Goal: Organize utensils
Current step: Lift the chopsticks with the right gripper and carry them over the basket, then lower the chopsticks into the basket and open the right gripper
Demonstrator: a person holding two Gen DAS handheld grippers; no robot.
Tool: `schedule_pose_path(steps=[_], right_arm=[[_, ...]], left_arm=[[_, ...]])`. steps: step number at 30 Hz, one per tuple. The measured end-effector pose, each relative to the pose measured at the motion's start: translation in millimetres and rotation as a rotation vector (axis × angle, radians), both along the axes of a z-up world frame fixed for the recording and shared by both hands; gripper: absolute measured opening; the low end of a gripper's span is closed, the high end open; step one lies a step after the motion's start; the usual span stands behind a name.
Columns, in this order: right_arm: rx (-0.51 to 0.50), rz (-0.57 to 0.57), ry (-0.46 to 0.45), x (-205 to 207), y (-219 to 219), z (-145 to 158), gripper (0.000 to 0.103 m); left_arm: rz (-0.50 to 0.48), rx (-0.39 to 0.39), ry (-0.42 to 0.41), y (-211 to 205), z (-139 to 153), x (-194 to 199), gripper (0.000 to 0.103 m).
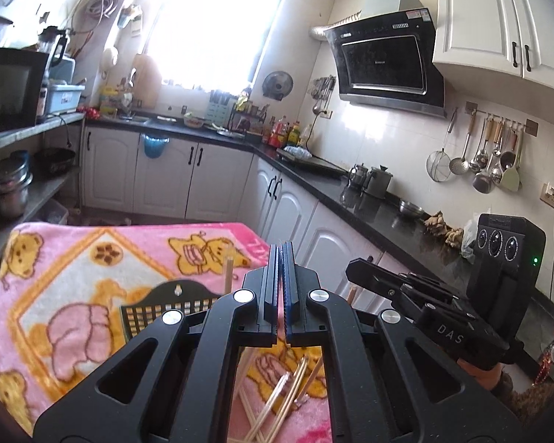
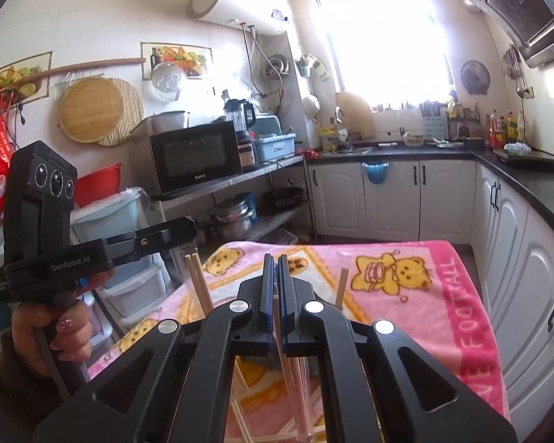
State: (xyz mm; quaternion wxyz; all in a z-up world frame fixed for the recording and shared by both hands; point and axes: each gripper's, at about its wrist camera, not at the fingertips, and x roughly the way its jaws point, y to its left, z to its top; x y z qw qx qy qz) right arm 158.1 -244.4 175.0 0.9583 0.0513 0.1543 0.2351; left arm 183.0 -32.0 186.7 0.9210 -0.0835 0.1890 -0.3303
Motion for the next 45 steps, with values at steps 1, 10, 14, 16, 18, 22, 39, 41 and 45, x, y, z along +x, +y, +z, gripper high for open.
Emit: schedule_pose_path(steps=[1, 10, 14, 16, 18, 22, 39, 41, 45], right_arm=[[0.004, 0.004, -0.007, 0, 1, 3, 0.003], [0.014, 0.01, -0.067, 7, 6, 29, 0.003], [0.018, 0.009, -0.081, 13, 7, 37, 0.003], [0.014, 0.008, -0.092, 15, 8, 42, 0.003], [0.015, 0.009, -0.102, 18, 9, 47, 0.003], [0.015, 0.005, -0.128, 25, 9, 55, 0.003], [0.003, -0.03, -0.174, 91, 15, 63, 0.003], [0.003, -0.026, -0.166, 100, 18, 54, 0.003], [-0.011, -0.029, -0.149, 112, 26, 39, 0.003]], left_arm=[[0.003, -0.003, -0.008, 0, 4, 2, 0.0], [0.046, -0.017, -0.046, 9, 28, 18, 0.0], [0.074, -0.04, -0.06, 20, 38, 23, 0.0], [0.091, -0.041, -0.068, 24, 42, 26, 0.0], [0.114, -0.045, -0.079, 30, 46, 30, 0.0], [0.145, -0.054, -0.084, 39, 49, 38, 0.0], [0.231, -0.035, -0.014, 53, 20, 85, 0.0], [0.228, -0.035, -0.004, 51, 13, 90, 0.0], [0.232, -0.027, 0.005, 48, 1, 94, 0.0]])
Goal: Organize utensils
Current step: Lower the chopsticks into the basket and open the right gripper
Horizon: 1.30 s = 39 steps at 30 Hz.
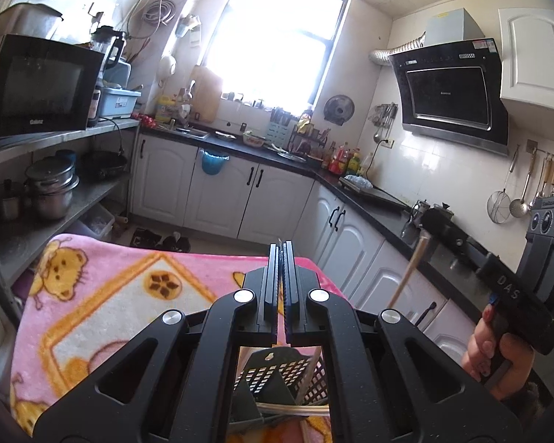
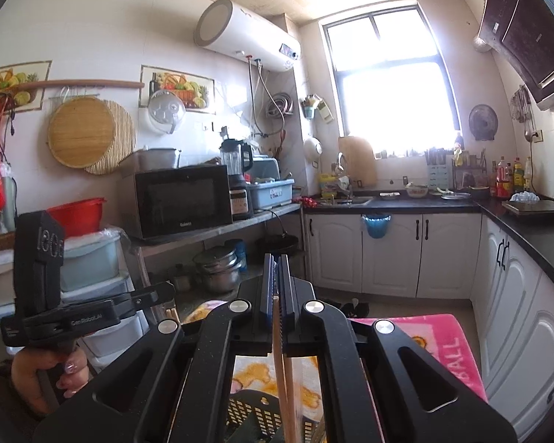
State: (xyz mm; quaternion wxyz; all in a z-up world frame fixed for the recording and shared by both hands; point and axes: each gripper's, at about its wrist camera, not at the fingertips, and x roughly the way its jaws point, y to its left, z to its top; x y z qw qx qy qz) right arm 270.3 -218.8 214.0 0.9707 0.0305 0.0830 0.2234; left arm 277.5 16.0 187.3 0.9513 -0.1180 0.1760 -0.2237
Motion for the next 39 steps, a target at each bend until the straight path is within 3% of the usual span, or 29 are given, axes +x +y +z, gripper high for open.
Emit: schedule_pose_path(steps=[14, 32, 36, 38, 39], right_arm=[[0.01, 0.018, 0.044, 14, 13, -38, 0.003], [0.027, 0.01, 0.141, 20, 14, -70, 0.004], [0.03, 0.006, 0.16, 18, 9, -75, 0.01], [0.028, 0.004, 0.166, 16, 7, -76, 0.012], [0.025, 0.001, 0.168, 15, 6, -77, 0.012]], left_arm=[[-0.011, -0.003, 0.041, -8, -35, 6, 0.001], [0.011, 0.066, 0.08, -17, -58, 5, 0.001], [0.016, 0.067, 0.089, -16, -61, 4, 0.001], [0.023, 0.069, 0.093, -15, -63, 3, 0.005], [0.025, 0.068, 0.096, -15, -63, 2, 0.011]])
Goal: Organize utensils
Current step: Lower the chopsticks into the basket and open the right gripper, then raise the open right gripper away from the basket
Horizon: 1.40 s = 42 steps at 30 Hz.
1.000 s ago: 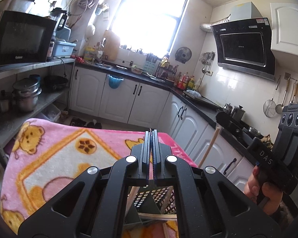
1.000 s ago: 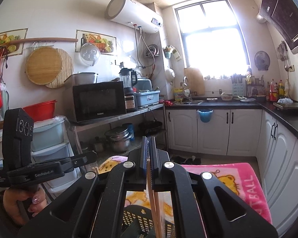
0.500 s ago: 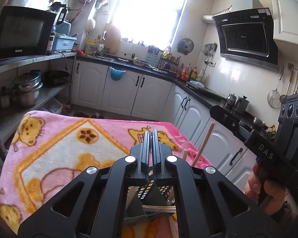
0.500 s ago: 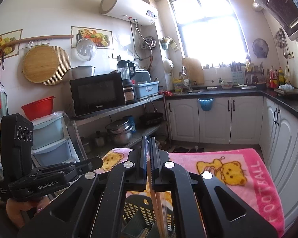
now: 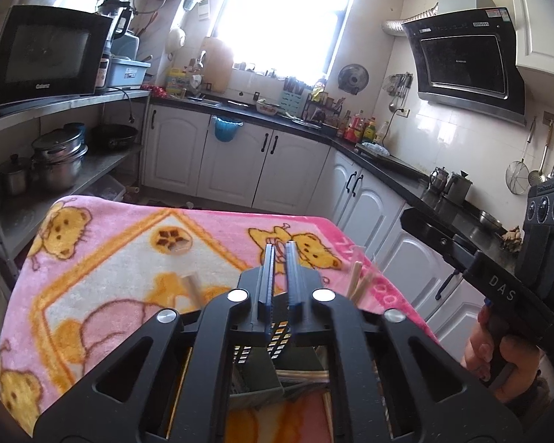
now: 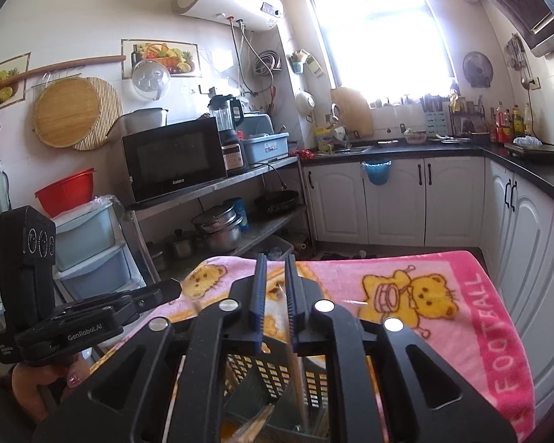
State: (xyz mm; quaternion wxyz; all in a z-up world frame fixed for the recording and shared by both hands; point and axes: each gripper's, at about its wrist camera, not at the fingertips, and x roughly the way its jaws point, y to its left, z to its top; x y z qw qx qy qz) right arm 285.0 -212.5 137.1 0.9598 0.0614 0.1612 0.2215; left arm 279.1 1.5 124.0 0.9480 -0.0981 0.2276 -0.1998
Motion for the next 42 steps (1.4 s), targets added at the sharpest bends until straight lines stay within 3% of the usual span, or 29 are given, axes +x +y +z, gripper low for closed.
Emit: schedule_pose_path(steps=[2, 4, 10, 16, 18, 20, 27, 42], right_arm=[[-0.008, -0.011, 0.009, -3, -2, -1, 0.015], [-0.013, -0.016, 0.02, -5, -4, -3, 0.019], [-0.018, -0.032, 0.042, -11, -12, -7, 0.033], [-0.023, -0.039, 0.056, -22, -19, -10, 0.044], [-0.025, -0.04, 0.056, -26, -21, -10, 0.048], [-0.029, -0.04, 0.058, -29, -22, -10, 0.05], [-0.043, -0.036, 0.056, -42, -24, -10, 0.059], [-0.056, -0.023, 0.062, -77, -27, -21, 0.064]], left_arm=[[0.007, -0.002, 0.004, 2, -1, -2, 0.022], [0.014, -0.006, 0.003, 4, -1, -5, 0.024], [0.04, -0.01, 0.008, 11, -3, -12, 0.043], [0.077, -0.016, 0.002, 18, -3, -24, 0.071], [0.091, -0.017, -0.002, 20, -3, -27, 0.085], [0.103, -0.018, -0.007, 22, -2, -30, 0.091], [0.117, -0.013, -0.019, 24, 1, -41, 0.092], [0.124, -0.006, -0.031, 27, -5, -69, 0.092]])
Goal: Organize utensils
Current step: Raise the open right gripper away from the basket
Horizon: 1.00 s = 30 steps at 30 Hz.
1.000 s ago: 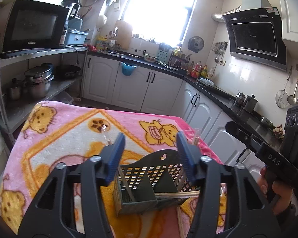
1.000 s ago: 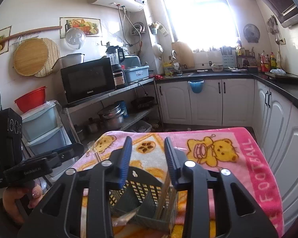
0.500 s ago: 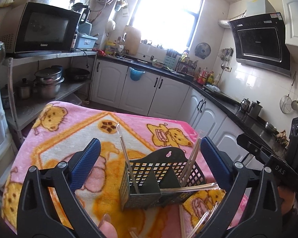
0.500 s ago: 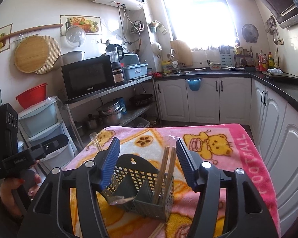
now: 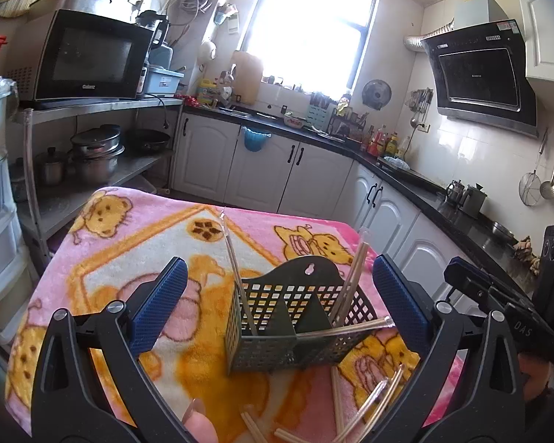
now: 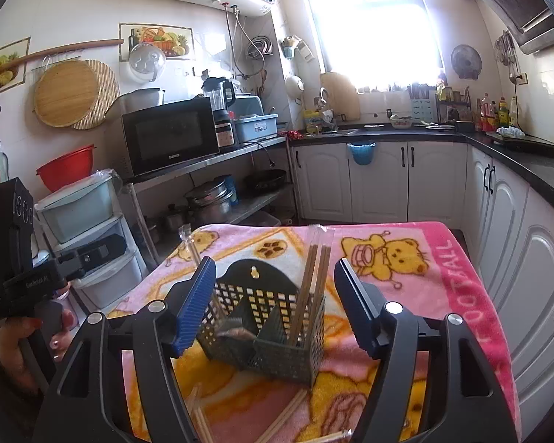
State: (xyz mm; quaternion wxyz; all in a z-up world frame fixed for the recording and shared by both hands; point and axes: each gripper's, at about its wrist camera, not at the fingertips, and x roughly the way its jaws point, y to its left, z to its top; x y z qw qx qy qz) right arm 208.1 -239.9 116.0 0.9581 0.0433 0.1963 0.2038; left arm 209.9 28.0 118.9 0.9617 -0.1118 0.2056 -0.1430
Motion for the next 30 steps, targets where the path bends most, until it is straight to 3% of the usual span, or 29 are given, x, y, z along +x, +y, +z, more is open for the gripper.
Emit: schedule_pose_path(steps=[11, 30], right_arm=[[-0.018, 0.019, 0.024, -25, 2, -13, 0.064], [-0.062, 0.017, 0.09, -58, 3, -43, 0.066]], left_arm=[[-0.004, 0.0, 0.004, -2, -7, -21, 0.092], [-0.021, -0.004, 0.083, -4, -43, -42, 0.093]])
